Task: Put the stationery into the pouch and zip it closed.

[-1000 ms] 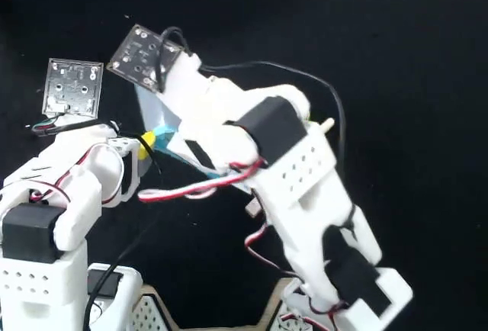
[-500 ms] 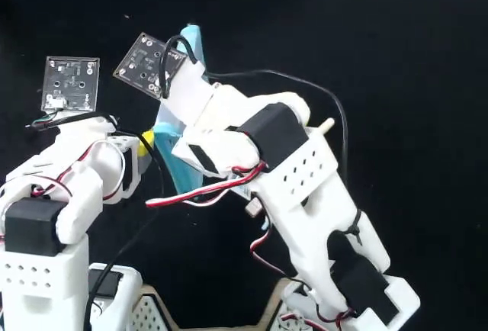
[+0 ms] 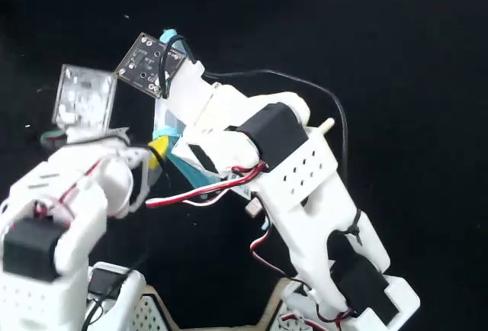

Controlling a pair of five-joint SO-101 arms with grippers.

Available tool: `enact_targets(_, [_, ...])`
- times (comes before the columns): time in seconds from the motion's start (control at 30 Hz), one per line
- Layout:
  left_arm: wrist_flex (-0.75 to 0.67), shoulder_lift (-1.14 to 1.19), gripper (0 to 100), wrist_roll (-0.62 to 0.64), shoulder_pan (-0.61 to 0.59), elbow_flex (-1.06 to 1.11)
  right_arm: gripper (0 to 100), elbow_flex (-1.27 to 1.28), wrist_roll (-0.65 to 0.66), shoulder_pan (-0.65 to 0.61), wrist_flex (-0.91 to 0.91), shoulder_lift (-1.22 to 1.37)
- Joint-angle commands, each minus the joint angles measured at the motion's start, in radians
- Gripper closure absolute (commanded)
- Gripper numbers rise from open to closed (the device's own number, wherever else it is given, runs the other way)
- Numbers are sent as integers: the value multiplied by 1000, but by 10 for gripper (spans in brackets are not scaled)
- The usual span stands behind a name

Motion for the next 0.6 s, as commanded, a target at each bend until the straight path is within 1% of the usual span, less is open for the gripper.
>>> enact_targets(0.0, [-91, -81, 773, -9, 41, 87, 988, -7, 6, 17, -17, -42])
enact_targets(0.07, [-130, -100, 773, -12, 41, 154, 988, -7, 6, 17, -15, -42])
enact_targets(0.17, [-150, -115, 773, -63, 35, 222, 988, -7, 6, 17, -15, -44])
enact_targets(0.37, [-206, -112, 774, -77, -73, 240, 988, -2, 6, 17, -15, -44])
enact_targets(0.47, [-236, -106, 773, -77, -93, 254, 988, -4, 6, 17, -15, -44])
enact_targets(0.57, [-281, -117, 773, -74, -85, 300, 988, -5, 6, 17, -15, -44])
